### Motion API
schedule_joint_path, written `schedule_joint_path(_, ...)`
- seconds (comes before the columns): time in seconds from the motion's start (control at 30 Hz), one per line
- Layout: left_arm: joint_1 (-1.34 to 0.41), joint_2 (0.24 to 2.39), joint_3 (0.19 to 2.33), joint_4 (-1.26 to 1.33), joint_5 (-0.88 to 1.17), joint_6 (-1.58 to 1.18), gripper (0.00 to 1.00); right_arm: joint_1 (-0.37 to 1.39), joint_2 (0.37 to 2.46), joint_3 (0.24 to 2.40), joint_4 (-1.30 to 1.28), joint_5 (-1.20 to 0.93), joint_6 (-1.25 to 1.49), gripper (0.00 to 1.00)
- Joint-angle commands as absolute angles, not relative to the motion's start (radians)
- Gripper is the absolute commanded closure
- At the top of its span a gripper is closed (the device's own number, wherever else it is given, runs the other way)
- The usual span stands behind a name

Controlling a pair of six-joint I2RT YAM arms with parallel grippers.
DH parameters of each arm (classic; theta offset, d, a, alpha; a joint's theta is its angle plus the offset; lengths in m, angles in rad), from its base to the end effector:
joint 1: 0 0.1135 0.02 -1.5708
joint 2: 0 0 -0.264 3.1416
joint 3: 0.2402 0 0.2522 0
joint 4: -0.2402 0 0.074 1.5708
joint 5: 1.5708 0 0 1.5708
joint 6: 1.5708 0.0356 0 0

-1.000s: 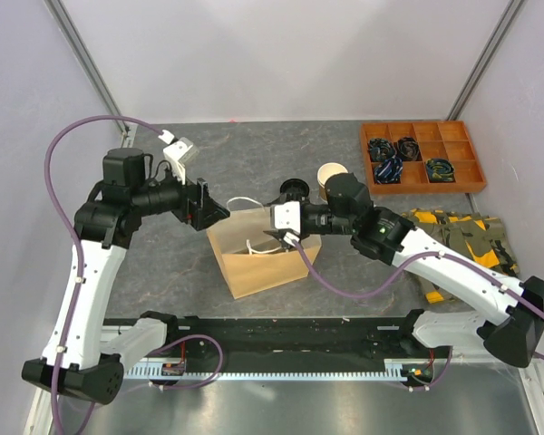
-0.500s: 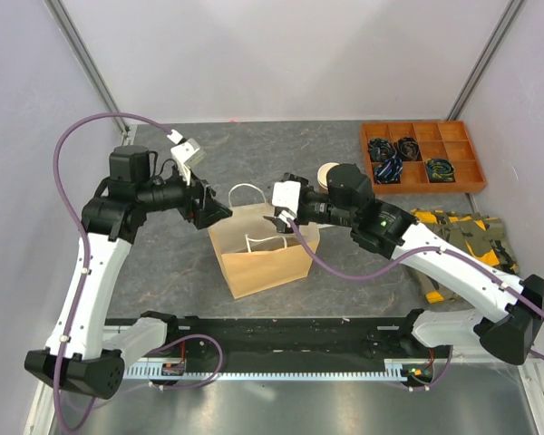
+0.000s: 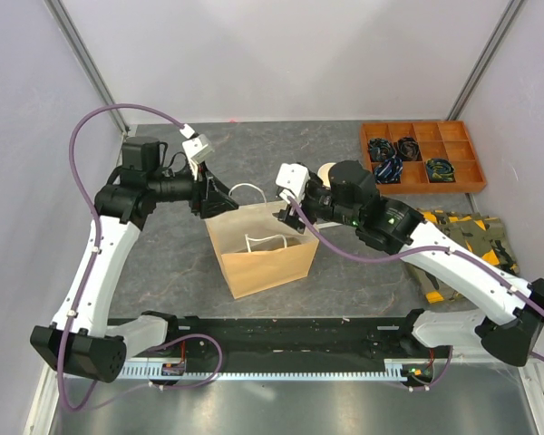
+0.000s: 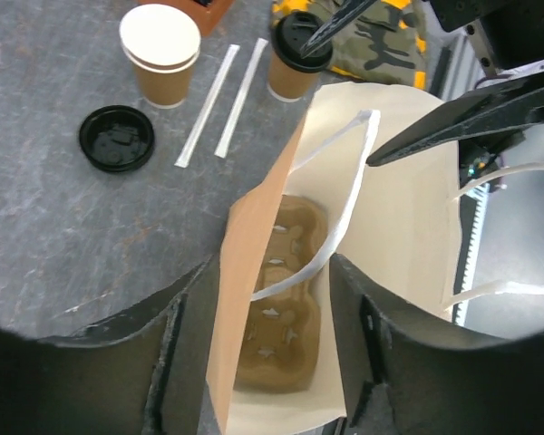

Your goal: Pack the takeout coffee

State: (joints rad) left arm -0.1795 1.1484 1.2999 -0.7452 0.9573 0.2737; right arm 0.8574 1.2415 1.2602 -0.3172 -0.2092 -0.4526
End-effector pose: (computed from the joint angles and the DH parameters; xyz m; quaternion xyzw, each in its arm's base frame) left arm 0.2144 -0.0685 0.3977 0.3867 0.7152 -0.3866 0.4353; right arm 0.1792 0.2184 0.3959 -0.5365 0.5967 0.2010 0.5619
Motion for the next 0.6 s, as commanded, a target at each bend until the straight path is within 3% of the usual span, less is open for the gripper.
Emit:
schedule_joint_path(0.0, -0.199, 1.141, 1.322, -0.704, 1.017, 0.311, 0.46, 0.854, 1.204, 1.304, -0.452, -0.107, -0.379, 0.24)
schedule_joint_path(0.27, -0.201, 1.048, 1.261, -0.753, 1.017, 0.295, 0.78, 0.836, 1.196, 1.293, -0.543, -0.092, -0.422, 0.31)
schedule_joint_path(0.43, -0.202, 1.022, 1.253, -0.795, 1.028, 0.281, 0.93, 0.812, 1.229, 1.298, -0.534, -0.139, -0.465, 0.51)
schedule_joint_path(0.57, -0.207, 1.006, 1.261, -0.799, 1.055, 0.25, 0.98, 0.801, 1.287, 1.308, -0.473, -0.189, -0.508, 0.67)
